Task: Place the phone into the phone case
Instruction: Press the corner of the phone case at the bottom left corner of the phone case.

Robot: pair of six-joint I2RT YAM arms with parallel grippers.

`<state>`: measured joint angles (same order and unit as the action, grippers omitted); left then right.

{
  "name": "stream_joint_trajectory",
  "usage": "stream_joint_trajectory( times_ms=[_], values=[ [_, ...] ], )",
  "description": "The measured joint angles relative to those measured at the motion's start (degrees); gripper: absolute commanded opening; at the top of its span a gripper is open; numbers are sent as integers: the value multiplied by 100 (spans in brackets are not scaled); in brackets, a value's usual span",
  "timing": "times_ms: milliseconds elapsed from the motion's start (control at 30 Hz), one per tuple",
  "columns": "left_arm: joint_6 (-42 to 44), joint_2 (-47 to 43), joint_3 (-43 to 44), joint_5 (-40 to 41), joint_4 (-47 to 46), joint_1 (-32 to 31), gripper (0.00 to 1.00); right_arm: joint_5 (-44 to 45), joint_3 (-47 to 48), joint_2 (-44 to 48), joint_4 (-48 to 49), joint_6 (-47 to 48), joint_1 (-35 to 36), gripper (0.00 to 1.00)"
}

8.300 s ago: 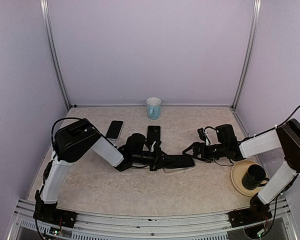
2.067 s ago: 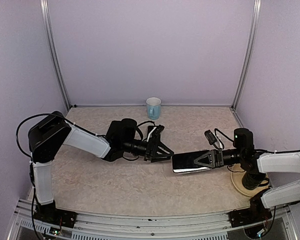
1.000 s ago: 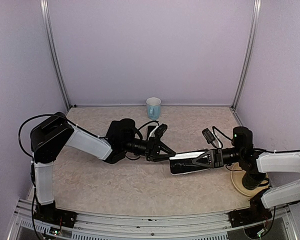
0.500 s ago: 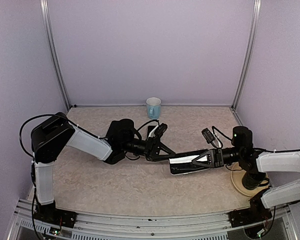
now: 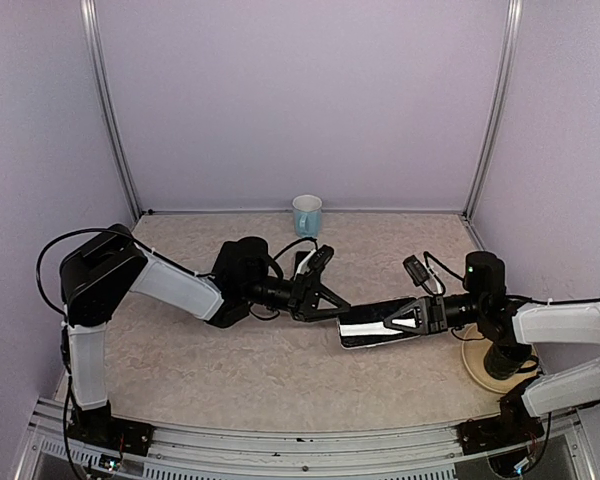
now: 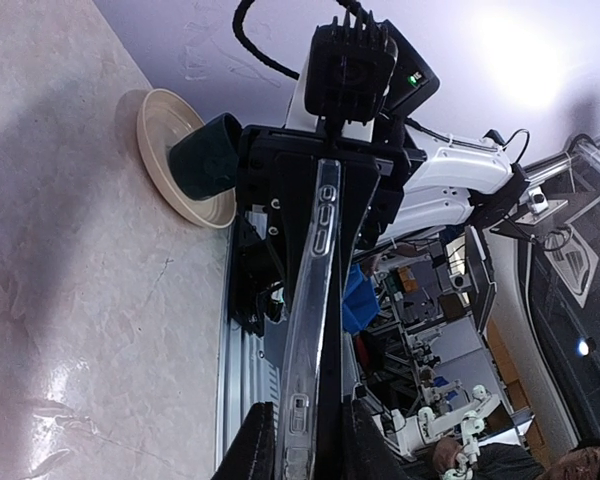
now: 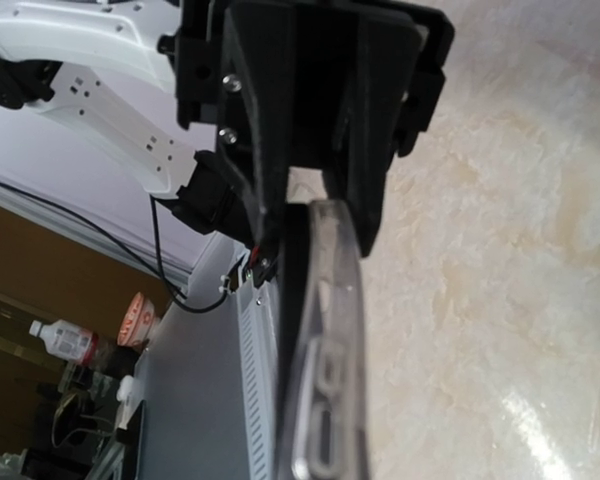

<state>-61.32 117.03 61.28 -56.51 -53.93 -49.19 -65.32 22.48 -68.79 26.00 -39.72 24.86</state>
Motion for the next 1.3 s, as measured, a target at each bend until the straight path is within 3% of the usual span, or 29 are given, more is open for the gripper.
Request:
stream_joint_trajectory(
  times_ms=[33,167,267,433,733,1100,1300],
  values=[
    [74,-28,0,24,83,0,20,7,0,0,0,-22,0,0],
    [219,-151,-2,103,304,-2,40,-2,11,7,94,-61,4,0],
    [146,-162,-33,125,299,0,46,22,28,15,118,-68,4,0],
    [109,-190,-127,120,289,0,46,31,39,83,127,-83,4,0],
    [-146,-195,-214,2,-92,0,34,31,94,98,133,-85,4,0],
    [-551,-129,-214,-140,-741,2,1,-57,94,103,282,-203,13,0],
    [-507,-122,-214,-146,-734,4,0,-68,94,103,282,-225,13,0]
  ],
)
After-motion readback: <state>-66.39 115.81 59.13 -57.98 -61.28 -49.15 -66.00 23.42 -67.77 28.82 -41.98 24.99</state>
